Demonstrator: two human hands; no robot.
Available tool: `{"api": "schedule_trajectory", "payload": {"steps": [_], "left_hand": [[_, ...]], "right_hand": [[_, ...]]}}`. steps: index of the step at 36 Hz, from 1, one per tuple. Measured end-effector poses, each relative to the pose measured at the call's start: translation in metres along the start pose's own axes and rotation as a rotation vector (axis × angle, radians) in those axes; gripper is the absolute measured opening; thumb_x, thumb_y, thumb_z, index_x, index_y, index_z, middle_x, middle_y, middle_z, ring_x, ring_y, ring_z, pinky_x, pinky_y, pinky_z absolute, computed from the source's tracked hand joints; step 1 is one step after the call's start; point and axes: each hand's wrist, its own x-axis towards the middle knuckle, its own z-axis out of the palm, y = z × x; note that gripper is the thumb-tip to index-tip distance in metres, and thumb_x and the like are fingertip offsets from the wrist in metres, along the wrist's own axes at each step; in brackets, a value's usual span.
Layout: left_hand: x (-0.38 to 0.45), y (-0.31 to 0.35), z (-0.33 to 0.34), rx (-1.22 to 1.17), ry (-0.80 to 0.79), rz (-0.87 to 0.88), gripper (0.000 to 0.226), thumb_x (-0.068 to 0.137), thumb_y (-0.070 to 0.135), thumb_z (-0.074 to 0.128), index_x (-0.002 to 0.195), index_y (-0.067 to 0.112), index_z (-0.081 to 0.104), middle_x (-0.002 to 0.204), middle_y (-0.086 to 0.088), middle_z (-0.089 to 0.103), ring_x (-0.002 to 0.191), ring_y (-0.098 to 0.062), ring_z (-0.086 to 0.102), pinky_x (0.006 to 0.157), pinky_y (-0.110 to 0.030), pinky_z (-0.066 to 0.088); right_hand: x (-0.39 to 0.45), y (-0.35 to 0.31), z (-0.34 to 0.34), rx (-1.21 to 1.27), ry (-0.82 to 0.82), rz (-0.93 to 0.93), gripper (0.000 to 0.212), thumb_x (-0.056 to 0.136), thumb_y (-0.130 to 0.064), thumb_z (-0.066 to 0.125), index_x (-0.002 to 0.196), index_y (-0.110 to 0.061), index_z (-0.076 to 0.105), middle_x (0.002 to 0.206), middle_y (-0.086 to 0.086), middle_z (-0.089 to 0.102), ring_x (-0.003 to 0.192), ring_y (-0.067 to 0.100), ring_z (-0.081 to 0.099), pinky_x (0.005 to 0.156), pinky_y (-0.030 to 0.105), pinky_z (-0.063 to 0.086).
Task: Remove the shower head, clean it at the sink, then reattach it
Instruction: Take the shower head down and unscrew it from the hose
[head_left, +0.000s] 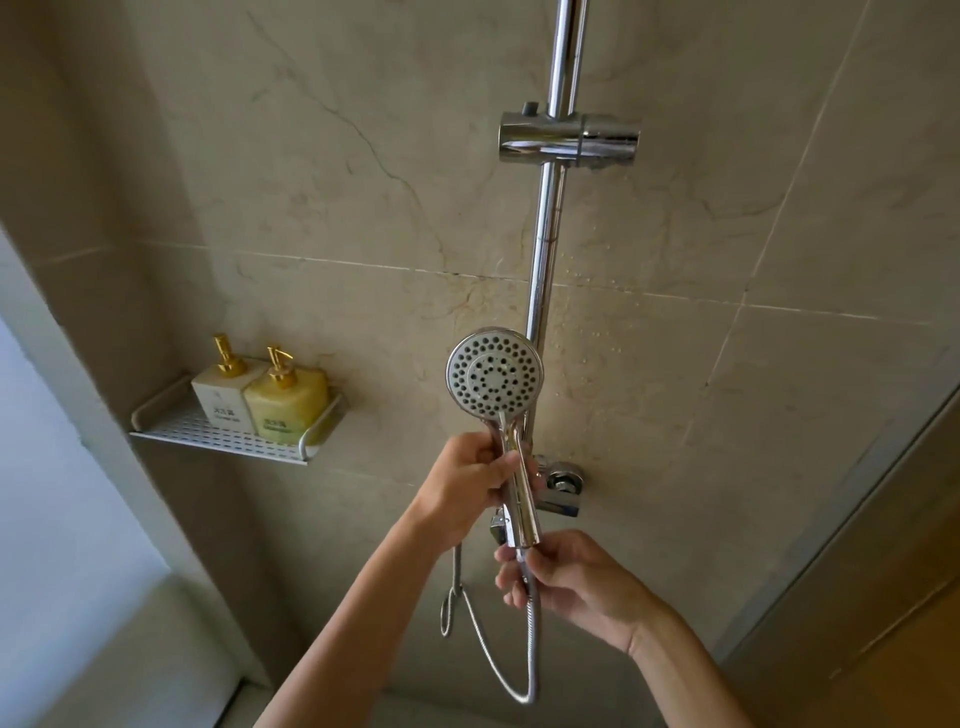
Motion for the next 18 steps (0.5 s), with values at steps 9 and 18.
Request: {"api": "schedule_trajectory", "payload": {"steps": [9,18], "left_hand": [[0.003,0.0,0.008,0.161,0.193,0.05,0.014,0.094,-0.001,0.057,0.098,-0.014,0.058,0.096,-0.03,0.07,0.096,-0.054,0.064,0.088,-0.067,0.05],[0.007,0.001,0.005,0.1,0.117,0.02,0.016,0.094,-0.002,0.056,0.101,-0.017,0.057,0.091,-0.03,0.067,0.085,-0.042,0.07,0.083,-0.057,0.058]], "right_hand": [[0.011,0.013,0.01,-0.346,0.428,-0.122,0.024,0.08,-0.012,0.082,0.096,0.0,0.069,0.083,0.015,0.077,0.074,0.028,0.074,0.075,0.029,0.058],[-0.004,0.009,-0.005,-0.13,0.114,-0.054,0.043,0.092,-0.027,0.07,0.12,0.004,0.062,0.119,0.026,0.068,0.107,0.035,0.065,0.102,0.049,0.046]]}}
